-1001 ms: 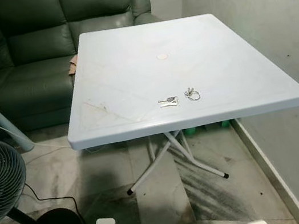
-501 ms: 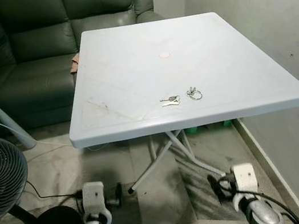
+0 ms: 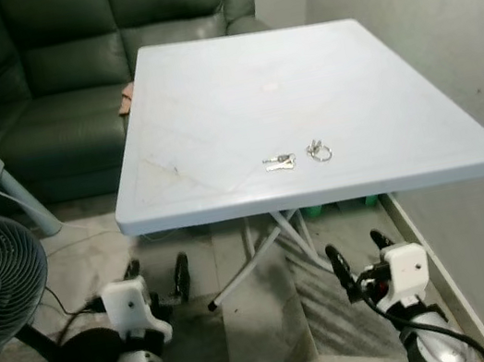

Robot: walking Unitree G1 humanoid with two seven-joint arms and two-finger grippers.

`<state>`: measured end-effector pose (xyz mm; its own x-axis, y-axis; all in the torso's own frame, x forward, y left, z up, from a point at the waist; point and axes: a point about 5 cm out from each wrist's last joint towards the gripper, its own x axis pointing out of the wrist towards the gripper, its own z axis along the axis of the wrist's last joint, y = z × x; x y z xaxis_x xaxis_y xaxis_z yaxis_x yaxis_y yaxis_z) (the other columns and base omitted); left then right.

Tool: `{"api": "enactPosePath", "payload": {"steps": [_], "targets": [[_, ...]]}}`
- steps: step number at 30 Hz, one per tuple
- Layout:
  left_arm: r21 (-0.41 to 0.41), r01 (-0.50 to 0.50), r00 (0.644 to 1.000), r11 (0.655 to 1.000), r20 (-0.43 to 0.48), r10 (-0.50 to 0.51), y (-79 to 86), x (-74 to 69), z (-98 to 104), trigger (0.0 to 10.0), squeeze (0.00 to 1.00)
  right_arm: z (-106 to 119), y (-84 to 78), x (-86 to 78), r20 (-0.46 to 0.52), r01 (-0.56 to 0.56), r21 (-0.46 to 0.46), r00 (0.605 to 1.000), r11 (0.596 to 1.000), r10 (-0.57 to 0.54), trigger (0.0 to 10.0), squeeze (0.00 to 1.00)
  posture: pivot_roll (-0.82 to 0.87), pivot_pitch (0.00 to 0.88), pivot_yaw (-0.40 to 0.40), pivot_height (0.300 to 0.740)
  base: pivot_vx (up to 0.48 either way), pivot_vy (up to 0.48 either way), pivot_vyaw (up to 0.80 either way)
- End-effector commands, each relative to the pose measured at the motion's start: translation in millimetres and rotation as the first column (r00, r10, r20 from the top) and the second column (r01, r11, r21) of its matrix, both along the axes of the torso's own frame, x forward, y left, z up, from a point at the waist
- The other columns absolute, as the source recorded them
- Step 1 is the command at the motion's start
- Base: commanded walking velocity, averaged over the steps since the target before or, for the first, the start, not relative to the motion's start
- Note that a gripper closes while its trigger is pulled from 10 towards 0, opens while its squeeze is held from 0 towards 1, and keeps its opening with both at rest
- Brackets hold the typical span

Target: Hang keys on a hook

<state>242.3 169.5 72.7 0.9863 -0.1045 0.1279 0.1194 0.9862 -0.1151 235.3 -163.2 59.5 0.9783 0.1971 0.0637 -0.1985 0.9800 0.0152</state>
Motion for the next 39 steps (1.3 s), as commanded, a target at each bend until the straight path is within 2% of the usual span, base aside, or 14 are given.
{"api": "enactPosePath", "payload": {"steps": [1,2,3,7,11,19,21,26,29,31,34,39], "targets": [[0.003,0.011,1.0,1.0,0.014,-0.012,3.2,-1.2,12,10.0,0.0,13,-2.4,1.2,0.029,0.021,0.002,0.999,1.0,-0.021,10.0,0.28,-0.02,0.0,-0.017,0.74,0.0,0.0,0.0],[0.003,0.011,1.0,1.0,0.014,-0.012,3.2,-1.2,12,10.0,0.0,13,-2.4,1.2,0.029,0.021,0.002,0.999,1.0,-0.021,10.0,0.28,-0.02,0.0,-0.017,0.74,0.0,0.0,0.0],[-0.014,0.008,0.999,1.0,0.039,-0.007,4.8,0.5,24,10.0,0.0,23,-1.8,3.6,0.052,0.032,0.015,0.998,0.999,-0.032,10.0,0.0,-0.02,0.0,-0.017,0.74,0.0,0.0,0.0],[-0.024,0.007,0.999,1.0,0.048,-0.006,5.4,3.5,30,10.0,0.0,34,1.9,8.4,0.083,0.035,0.04,0.996,0.999,-0.038,10.0,0.0,-0.02,0.0,-0.017,0.74,0.0,0.0,0.0],[-0.037,-0.006,1.0,0.999,0.019,0.007,4.8,10.3,30,10.0,0.0,35,6.9,12.2,0.065,0.0,0.012,0.998,1.0,-0.001,10.0,0.0,-0.02,0.0,-0.018,0.74,0.0,0.0,0.0],[-0.041,-0.015,1.0,0.999,-0.014,0.014,4.7,9.3,36,10.0,0.0,43,5.4,14.5,0.044,0.001,0.021,0.999,1.0,-0.002,10.0,0.0,-0.01,0.0,-0.022,0.74,0.0,0.0,0.0],[-0.014,-0.03,0.999,0.999,-0.028,0.03,3.7,10.3,36,10.0,0.0,43,6.0,15.5,0.042,-0.002,0.019,0.999,1.0,0.001,10.0,0.0,-0.01,0.0,-0.025,0.74,0.0,0.0,0.0],[-0.005,-0.072,0.994,0.997,-0.088,0.071,2.6,11.2,32,10.0,0.0,46,6.7,16.4,0.036,-0.008,0.017,0.999,1.0,0.007,10.0,0.0,-0.01,0.0,-0.025,0.74,0.0,0.0,0.0],[0.005,-0.091,0.992,0.996,-0.088,0.091,3.3,12.1,33,10.0,0.0,47,6.0,16.8,0.034,-0.01,0.016,0.999,1.0,0.009,10.0,0.0,-0.01,0.0,-0.026,0.74,0.0,0.0,0.0],[0.012,-0.087,0.99,0.996,-0.107,0.088,2.8,13.2,32,10.0,0.0,46,5.3,17.0,0.03,-0.011,0.014,0.999,1.0,0.011,10.0,0.0,-0.01,0.0,-0.026,0.74,0.0,0.0,0.0],[0.04,-0.073,0.993,0.996,-0.089,0.077,1.1,13.7,33,10.0,0.0,46,5.6,17.7,0.028,-0.015,0.014,1.0,1.0,0.014,10.0,0.0,-0.01,0.0,-0.025,0.74,0.0,0.0,0.0],[0.03,-0.058,0.994,0.998,-0.096,0.06,-2.0,14.6,35,10.0,0.0,47,6.4,18.5,0.026,-0.017,0.016,1.0,1.0,0.017,10.0,0.0,-0.01,0.0,-0.023,0.74,0.0,0.0,0.0]]}}
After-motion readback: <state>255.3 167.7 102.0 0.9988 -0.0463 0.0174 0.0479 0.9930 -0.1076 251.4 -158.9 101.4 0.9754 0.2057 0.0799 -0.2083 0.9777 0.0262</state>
